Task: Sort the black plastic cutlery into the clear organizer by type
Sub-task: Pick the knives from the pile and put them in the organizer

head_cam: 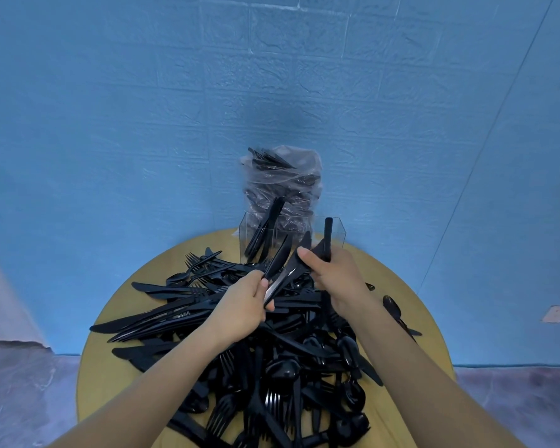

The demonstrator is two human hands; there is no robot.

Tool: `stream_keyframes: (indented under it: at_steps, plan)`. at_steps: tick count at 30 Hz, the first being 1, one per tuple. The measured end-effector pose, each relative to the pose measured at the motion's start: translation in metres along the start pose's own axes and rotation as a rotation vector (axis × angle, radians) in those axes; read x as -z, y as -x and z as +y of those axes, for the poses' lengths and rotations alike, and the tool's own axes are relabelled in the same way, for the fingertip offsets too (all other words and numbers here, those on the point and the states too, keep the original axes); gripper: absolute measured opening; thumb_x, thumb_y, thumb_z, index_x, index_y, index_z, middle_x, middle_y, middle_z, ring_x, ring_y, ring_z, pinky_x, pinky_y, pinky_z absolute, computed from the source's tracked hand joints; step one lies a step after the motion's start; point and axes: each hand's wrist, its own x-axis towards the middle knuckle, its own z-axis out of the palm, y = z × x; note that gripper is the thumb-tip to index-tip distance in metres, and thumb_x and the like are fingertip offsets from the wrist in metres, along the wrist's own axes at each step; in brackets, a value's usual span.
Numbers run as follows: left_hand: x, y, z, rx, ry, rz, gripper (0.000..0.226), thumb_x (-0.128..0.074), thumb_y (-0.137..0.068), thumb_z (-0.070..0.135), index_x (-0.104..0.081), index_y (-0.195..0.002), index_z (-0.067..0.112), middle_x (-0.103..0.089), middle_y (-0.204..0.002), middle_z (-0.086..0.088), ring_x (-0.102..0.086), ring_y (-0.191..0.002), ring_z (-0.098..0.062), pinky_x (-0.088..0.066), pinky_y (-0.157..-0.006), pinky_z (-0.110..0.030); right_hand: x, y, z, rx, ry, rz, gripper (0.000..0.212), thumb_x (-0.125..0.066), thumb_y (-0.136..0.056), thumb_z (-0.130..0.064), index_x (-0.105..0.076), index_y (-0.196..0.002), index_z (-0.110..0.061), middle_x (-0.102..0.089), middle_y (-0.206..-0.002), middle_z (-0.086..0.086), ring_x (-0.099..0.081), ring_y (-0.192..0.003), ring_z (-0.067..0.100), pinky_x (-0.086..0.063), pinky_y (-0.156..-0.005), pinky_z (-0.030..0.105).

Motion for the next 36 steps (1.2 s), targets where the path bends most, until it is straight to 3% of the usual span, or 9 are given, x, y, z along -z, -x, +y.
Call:
stream_keyframes:
  at_steps: [4, 8, 14, 21, 26, 29, 32, 36]
  plan:
    - [0.001, 0.004, 0.003, 0.005, 0.068, -0.007, 0.025, -0.029, -0.103, 0.021, -0.052, -0.094, 0.019, -0.06, -0.077, -0.002, -0.054, -0.056, -0.009, -0.045, -0.055, -0.019, -0.004, 0.0, -0.005, -0.044, -0.126, 0.009, 0.017, -0.062, -0.09, -0.009, -0.054, -0.077, -0.014, -0.041, -0.04, -0.015, -0.026, -0.033, 0.001, -0.023, -0.037, 0.014]
    - [-0.002, 0.007, 0.006, 0.004, 0.185, -0.015, 0.026, -0.03, -0.103, 0.019, -0.055, -0.097, 0.024, -0.062, -0.074, -0.002, -0.058, -0.059, -0.011, -0.049, -0.06, -0.025, -0.008, 0.004, -0.006, -0.02, -0.127, -0.011, 0.017, -0.063, -0.089, -0.008, -0.055, -0.076, -0.014, -0.044, -0.039, -0.015, -0.029, -0.034, 0.0, -0.025, -0.038, 0.013]
    - [-0.005, 0.01, 0.013, -0.068, 0.158, 0.018, 0.029, -0.029, -0.103, 0.021, -0.052, -0.111, 0.006, -0.058, -0.073, 0.002, -0.051, -0.056, -0.005, -0.043, -0.055, -0.018, -0.014, 0.007, -0.008, -0.037, -0.165, 0.026, 0.021, -0.065, -0.088, -0.006, -0.055, -0.07, -0.013, -0.048, -0.042, -0.011, -0.031, -0.034, 0.001, -0.027, -0.038, 0.013]
    - [-0.005, 0.013, 0.01, -0.139, 0.066, -0.014, 0.024, -0.031, -0.102, 0.018, -0.045, -0.101, -0.001, -0.054, -0.076, 0.002, -0.046, -0.054, -0.001, -0.043, -0.057, -0.023, -0.014, 0.006, -0.003, 0.077, -0.138, 0.076, 0.031, -0.07, -0.083, -0.004, -0.05, -0.061, -0.016, -0.045, -0.041, -0.016, -0.038, -0.038, -0.001, -0.031, -0.039, 0.009]
    - [-0.001, 0.013, 0.009, -0.007, 0.209, 0.025, 0.023, -0.03, -0.103, 0.018, -0.047, -0.107, 0.003, -0.06, -0.085, -0.006, -0.058, -0.062, -0.009, -0.052, -0.058, -0.024, -0.005, 0.006, 0.001, 0.16, -0.002, 0.079, 0.033, -0.077, -0.077, -0.015, -0.049, -0.059, -0.017, -0.045, -0.053, -0.009, -0.041, -0.051, 0.005, -0.036, -0.053, 0.015]
    - [-0.002, 0.015, 0.011, 0.015, 0.225, -0.065, 0.021, -0.031, -0.103, 0.019, -0.047, -0.106, 0.006, -0.06, -0.084, -0.007, -0.058, -0.061, -0.011, -0.052, -0.058, -0.026, -0.005, 0.006, 0.0, 0.194, 0.028, 0.027, 0.036, -0.079, -0.074, -0.013, -0.045, -0.061, -0.012, -0.039, -0.055, -0.002, -0.037, -0.05, 0.007, -0.033, -0.052, 0.016]
    - [-0.007, 0.019, 0.017, 0.0, 0.306, -0.137, 0.023, -0.03, -0.103, 0.018, -0.046, -0.108, 0.002, -0.056, -0.075, -0.004, -0.052, -0.054, -0.01, -0.05, -0.053, -0.025, -0.008, 0.004, 0.0, 0.201, 0.029, 0.043, 0.026, -0.079, -0.073, -0.015, -0.056, -0.072, -0.004, -0.046, -0.063, 0.007, -0.043, -0.059, 0.014, -0.038, -0.062, 0.022]
    - [-0.008, 0.02, 0.019, -0.04, 0.349, -0.131, 0.029, -0.028, -0.104, 0.019, -0.045, -0.112, -0.002, -0.054, -0.07, -0.001, -0.048, -0.051, -0.007, -0.045, -0.049, -0.022, -0.009, 0.003, 0.001, 0.226, 0.026, 0.105, 0.028, -0.081, -0.071, -0.016, -0.054, -0.074, -0.009, -0.051, -0.063, 0.0, -0.048, -0.058, 0.008, -0.04, -0.055, 0.012]
